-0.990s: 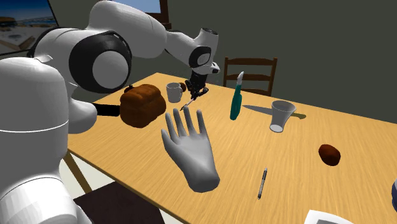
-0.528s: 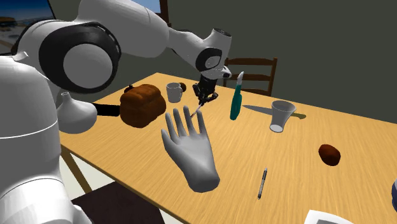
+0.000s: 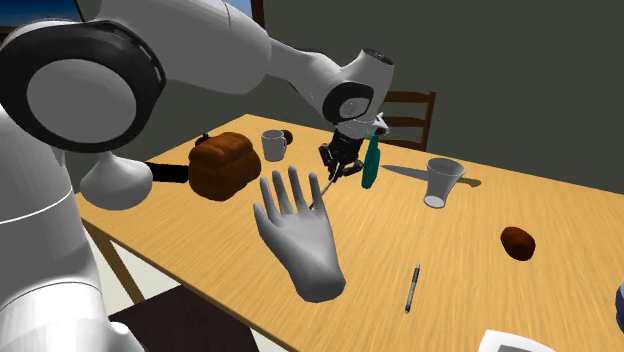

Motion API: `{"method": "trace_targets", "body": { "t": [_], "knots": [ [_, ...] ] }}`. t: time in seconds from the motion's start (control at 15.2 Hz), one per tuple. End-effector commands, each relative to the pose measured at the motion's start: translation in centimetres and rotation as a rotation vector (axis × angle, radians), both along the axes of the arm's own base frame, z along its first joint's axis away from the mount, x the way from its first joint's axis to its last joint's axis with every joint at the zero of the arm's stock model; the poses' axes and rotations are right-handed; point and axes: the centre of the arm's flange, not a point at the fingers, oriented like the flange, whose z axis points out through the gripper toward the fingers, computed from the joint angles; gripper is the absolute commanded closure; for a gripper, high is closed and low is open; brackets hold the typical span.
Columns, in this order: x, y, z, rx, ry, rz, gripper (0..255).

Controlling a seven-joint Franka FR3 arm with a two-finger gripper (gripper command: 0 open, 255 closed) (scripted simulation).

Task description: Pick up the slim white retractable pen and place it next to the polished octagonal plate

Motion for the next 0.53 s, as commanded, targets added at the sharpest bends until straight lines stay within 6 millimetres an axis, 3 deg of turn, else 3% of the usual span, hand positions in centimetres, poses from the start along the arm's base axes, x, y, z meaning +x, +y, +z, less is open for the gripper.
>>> {"method": "trace_targets", "body": {
  "t": [0.0,0.46],
  "knots": [
    [0.0,-3.0,-0.2,0.0,0.001,0.001,255],
    [-0.3,-12.3,-0.2,0.0,0.001,0.001,255]
  ]
}}
